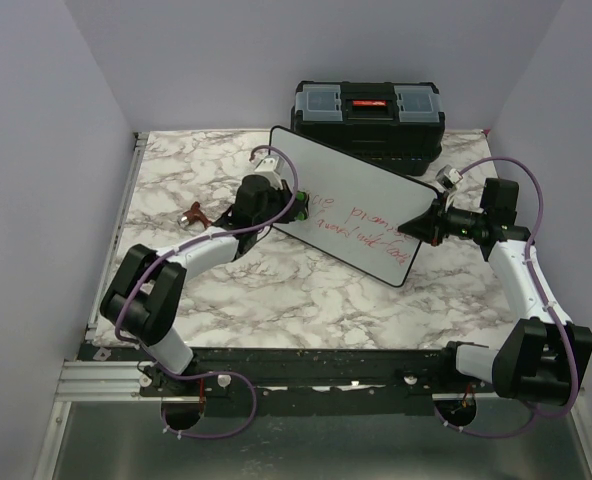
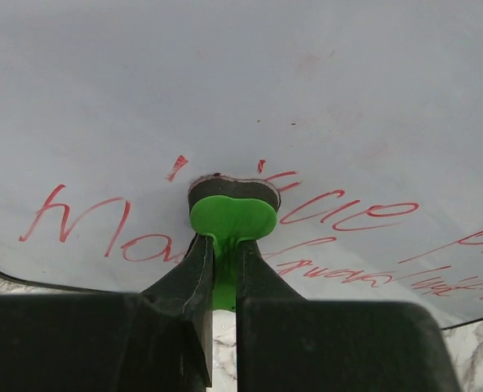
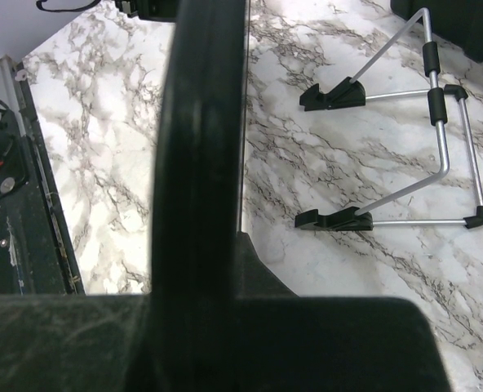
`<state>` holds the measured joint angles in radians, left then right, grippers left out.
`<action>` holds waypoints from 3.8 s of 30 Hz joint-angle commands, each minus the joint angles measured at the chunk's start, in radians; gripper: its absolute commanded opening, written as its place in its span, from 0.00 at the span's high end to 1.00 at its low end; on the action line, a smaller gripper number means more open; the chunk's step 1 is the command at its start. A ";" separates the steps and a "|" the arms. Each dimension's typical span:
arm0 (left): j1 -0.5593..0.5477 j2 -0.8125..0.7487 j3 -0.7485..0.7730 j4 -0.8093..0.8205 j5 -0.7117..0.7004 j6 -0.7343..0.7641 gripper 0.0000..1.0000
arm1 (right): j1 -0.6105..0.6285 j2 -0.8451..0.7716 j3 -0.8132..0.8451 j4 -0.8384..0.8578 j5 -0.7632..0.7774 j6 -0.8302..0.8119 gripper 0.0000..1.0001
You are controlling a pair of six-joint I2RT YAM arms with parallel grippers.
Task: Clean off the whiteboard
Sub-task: Erase the whiteboard at the whiteboard stand.
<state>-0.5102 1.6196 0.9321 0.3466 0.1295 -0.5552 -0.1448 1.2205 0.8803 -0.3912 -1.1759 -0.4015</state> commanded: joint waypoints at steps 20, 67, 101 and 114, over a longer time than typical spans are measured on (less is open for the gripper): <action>0.116 0.069 0.151 -0.104 0.125 0.056 1.00 | 0.032 -0.019 0.004 -0.060 -0.128 -0.043 0.99; -0.046 0.072 0.034 -0.023 0.099 -0.004 1.00 | 0.032 -0.018 0.002 -0.062 -0.131 -0.044 1.00; -0.051 0.063 0.139 -0.123 0.099 0.034 1.00 | 0.033 -0.021 0.003 -0.063 -0.133 -0.044 0.99; 0.103 0.061 0.169 -0.168 0.098 0.054 1.00 | 0.033 -0.029 0.005 -0.064 -0.136 -0.043 0.99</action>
<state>-0.4881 1.6573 1.0653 0.2138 0.2634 -0.5228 -0.1455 1.2182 0.8803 -0.3767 -1.1667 -0.4114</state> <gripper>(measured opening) 0.060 0.049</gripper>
